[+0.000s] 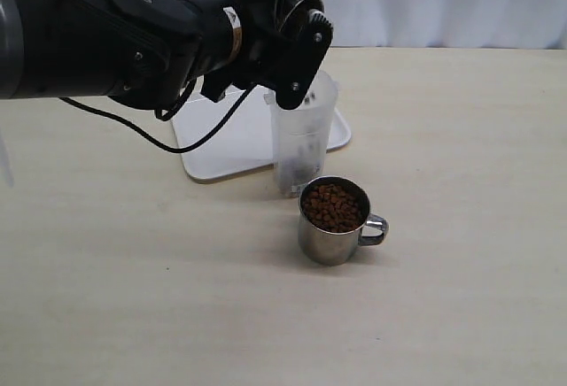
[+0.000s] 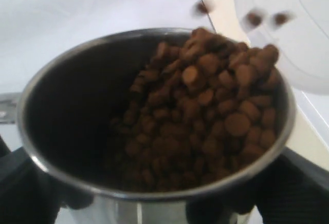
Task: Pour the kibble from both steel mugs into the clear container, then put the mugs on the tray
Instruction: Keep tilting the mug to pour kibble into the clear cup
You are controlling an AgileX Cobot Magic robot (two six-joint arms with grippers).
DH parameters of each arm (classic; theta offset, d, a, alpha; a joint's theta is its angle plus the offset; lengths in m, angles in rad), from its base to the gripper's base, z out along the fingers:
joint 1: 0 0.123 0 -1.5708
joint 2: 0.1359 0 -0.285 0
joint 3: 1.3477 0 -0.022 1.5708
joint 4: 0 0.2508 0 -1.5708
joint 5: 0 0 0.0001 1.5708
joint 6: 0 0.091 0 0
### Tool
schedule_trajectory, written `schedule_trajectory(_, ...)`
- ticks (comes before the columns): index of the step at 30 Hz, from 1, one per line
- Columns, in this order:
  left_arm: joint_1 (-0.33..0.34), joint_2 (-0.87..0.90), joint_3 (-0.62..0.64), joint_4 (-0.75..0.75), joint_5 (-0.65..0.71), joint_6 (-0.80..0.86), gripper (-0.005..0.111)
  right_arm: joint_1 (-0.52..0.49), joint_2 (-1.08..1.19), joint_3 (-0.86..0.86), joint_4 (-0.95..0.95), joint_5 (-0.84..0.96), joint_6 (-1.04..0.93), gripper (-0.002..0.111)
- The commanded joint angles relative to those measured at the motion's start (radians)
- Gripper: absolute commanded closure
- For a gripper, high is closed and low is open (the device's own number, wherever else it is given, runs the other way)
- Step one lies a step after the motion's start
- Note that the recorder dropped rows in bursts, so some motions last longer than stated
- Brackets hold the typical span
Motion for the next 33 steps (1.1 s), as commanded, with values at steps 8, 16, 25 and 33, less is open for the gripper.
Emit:
schedule_trajectory(8, -0.003, -0.006, -0.013, -0.003, 0.03, 0.049, 0.107, 0.003, -0.004, 0.005, -0.005, -0.002, -0.005, 0.103)
schedule_trajectory(16, -0.003, -0.006, -0.013, -0.003, 0.031, 0.061, 0.107, 0.003, -0.004, 0.005, -0.005, -0.002, -0.005, 0.103)
schedule_trajectory(25, -0.003, -0.006, -0.013, -0.003, 0.034, 0.113, 0.107, 0.003, -0.004, 0.005, -0.005, -0.002, -0.005, 0.103)
schedule_trajectory(33, -0.003, -0.006, -0.013, -0.003, 0.034, 0.132, 0.107, 0.003, -0.004, 0.005, -0.005, -0.002, -0.005, 0.103)
